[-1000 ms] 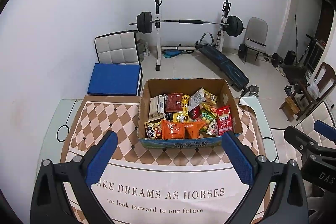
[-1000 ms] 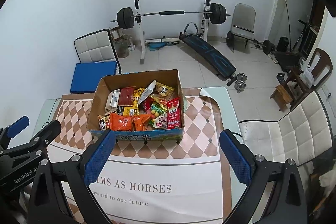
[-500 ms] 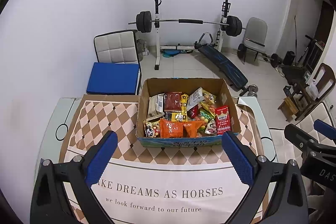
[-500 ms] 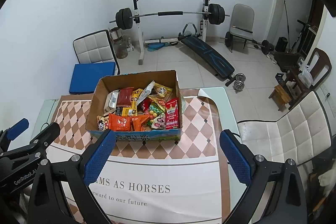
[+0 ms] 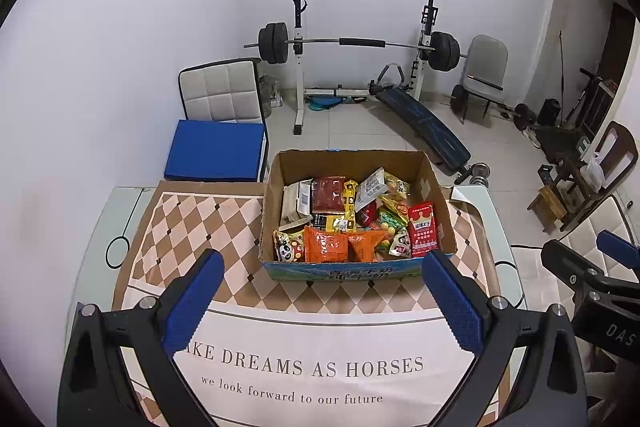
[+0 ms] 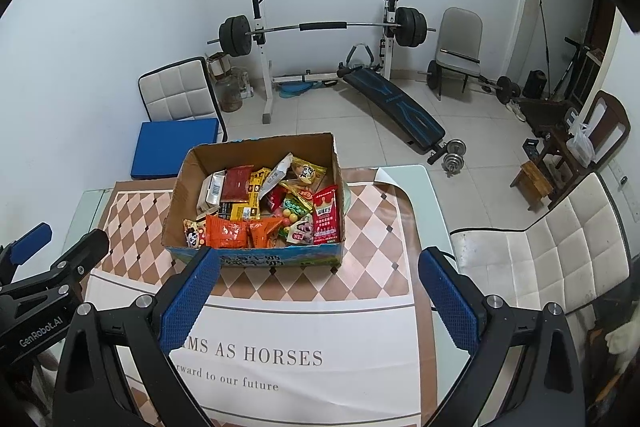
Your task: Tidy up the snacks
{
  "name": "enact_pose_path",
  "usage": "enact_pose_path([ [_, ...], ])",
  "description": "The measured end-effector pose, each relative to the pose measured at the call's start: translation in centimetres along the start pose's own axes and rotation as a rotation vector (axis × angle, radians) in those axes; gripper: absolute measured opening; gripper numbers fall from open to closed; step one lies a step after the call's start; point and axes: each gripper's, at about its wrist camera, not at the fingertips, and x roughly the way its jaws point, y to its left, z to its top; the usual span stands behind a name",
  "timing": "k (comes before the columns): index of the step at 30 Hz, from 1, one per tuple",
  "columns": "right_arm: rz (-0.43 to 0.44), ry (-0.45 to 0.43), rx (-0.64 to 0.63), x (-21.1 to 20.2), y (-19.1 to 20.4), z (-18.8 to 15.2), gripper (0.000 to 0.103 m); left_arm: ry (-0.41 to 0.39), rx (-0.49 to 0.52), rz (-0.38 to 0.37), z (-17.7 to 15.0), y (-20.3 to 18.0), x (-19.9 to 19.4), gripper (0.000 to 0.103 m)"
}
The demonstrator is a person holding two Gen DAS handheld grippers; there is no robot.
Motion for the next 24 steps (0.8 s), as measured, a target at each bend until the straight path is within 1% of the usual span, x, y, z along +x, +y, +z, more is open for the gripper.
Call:
enact_pose_path([
  [24,0.003,-0.005,-0.001,-0.49,-0.05,0.2,0.101,-0.002,-0.006,-0.003,0.39,-0.18,-0.79,0.102],
])
